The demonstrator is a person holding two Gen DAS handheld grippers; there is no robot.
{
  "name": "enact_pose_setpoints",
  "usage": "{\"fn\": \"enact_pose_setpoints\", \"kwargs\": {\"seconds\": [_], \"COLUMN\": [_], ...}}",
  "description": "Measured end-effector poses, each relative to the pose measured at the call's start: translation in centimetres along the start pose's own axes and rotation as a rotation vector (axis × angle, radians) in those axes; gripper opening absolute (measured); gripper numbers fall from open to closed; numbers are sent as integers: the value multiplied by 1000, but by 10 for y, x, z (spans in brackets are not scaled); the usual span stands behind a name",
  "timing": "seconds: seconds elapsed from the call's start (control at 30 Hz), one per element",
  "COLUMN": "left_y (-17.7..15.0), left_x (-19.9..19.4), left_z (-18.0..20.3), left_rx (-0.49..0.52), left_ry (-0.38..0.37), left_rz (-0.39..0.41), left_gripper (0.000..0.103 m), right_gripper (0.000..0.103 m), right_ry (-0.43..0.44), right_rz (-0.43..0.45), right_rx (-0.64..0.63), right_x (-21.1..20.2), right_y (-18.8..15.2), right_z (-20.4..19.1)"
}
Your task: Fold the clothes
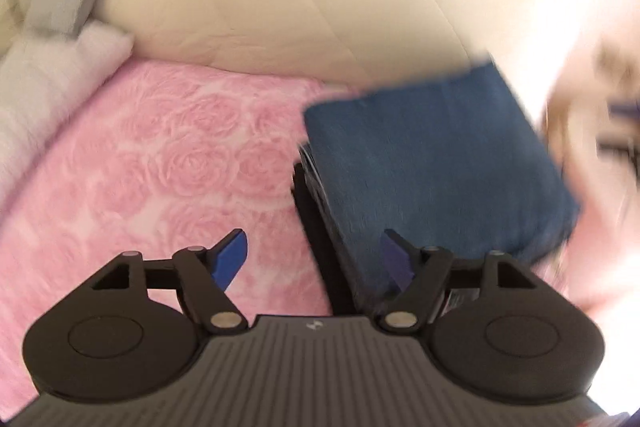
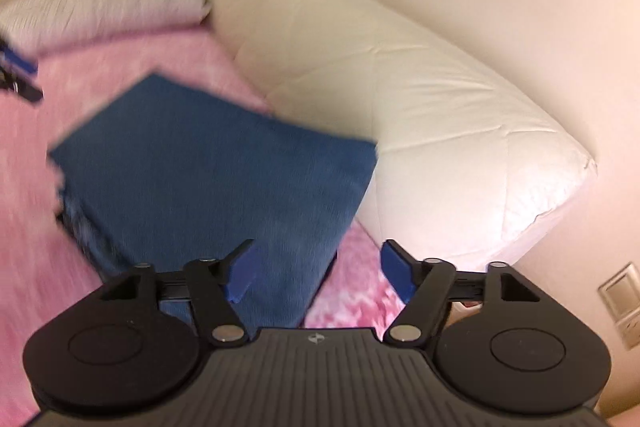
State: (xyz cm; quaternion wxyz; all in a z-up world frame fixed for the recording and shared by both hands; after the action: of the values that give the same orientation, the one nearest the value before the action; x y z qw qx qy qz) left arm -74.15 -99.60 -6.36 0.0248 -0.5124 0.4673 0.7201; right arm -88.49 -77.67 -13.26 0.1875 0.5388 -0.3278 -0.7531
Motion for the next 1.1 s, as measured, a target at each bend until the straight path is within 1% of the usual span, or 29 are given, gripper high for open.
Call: {"fn": "enact_pose_setpoints", "kwargs": {"seconds": [0.03, 0.1, 0.17, 0.27, 0.33, 0.37, 0.4, 0.47, 0.53, 0.57, 0.6, 0.63, 0.67, 0.7, 0.73, 0.77, 0.83, 0.9, 0.97, 1.0, 1.03, 1.07, 1.1], "left_y": [7, 17, 25, 37, 45, 48, 51, 57, 60, 61, 62, 62, 63, 64, 66, 70, 79, 80, 76, 73, 70, 68, 68], "left_x": [2, 19, 38, 66, 94, 110, 124, 147, 161, 164, 167, 166, 164, 162, 160, 157, 150, 155, 165, 173, 178, 183, 184], "left_z": [-5, -5, -4, -3, -1, 0, 2, 4, 6, 8, 9, 10, 10, 11, 12, 15, 24, 28, 30, 27, 24, 22, 20], "left_rx": [-45, -121, -149, -183, -201, -219, -238, -264, -271, -271, -270, -263, -255, -238, -222, -200, -138, -99, -78, -90, -108, -129, -142], "left_ry": [-11, -29, -44, -65, -74, -82, -93, -110, -119, -124, -130, -126, -119, -114, -109, -102, -102, -106, -102, -93, -90, -88, -90], "left_rz": [4, -11, -28, -55, -86, -104, -124, -151, -170, -180, -189, -194, -197, -197, -192, -182, -149, -142, -152, -166, -176, -185, -189], "left_gripper": [71, 71, 71, 71, 65, 58, 53, 51, 50, 45, 40, 40, 38, 36, 34, 30, 29, 29, 30, 31, 31, 32, 34], "right_gripper": [78, 80, 81, 82, 82, 82, 82, 82, 82, 82, 82, 78, 65, 58, 40, 35, 29, 28, 29, 30, 33, 38, 41], "right_ry": [11, 31, 59, 138, 182, 199, 220, 264, 310, 340, 371, 409, 444, 441, 430, 433, 417, 388, 383, 372, 359, 347, 335], "right_rz": [6, 14, 9, -6, -30, -47, -66, -84, -97, -110, -123, -135, -146, -151, -148, -146, -120, -90, -81, -81, -80, -80, -79], "right_rx": [32, 90, 145, 224, 251, 260, 266, 298, 353, 391, 430, 464, 488, 497, 494, 489, 443, 413, 445, 438, 429, 420, 410], "right_x": [-5, -9, -3, 31, 62, 79, 96, 126, 148, 158, 168, 176, 183, 186, 185, 183, 170, 159, 162, 160, 159, 157, 155], "right_y": [8, 23, 32, 44, 51, 53, 56, 64, 68, 69, 69, 69, 69, 68, 68, 68, 68, 62, 52, 53, 55, 57, 58], "right_z": [7, 19, 32, 53, 69, 77, 88, 106, 120, 124, 128, 129, 130, 132, 135, 138, 141, 145, 147, 146, 145, 144, 143]}}
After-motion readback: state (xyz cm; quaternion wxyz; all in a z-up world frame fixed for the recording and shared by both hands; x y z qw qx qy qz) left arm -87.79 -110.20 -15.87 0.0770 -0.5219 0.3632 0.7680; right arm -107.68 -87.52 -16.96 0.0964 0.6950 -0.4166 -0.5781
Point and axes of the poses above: each gripper's, at about its wrist camera, not at the fingertips, and x roughly the way its jaws point, z to its right, y to its top, the point moved 6 cm from there along x, roughly the way its jaws point, and after that the axes turned 2 degrees about y, right-handed, at the moved point
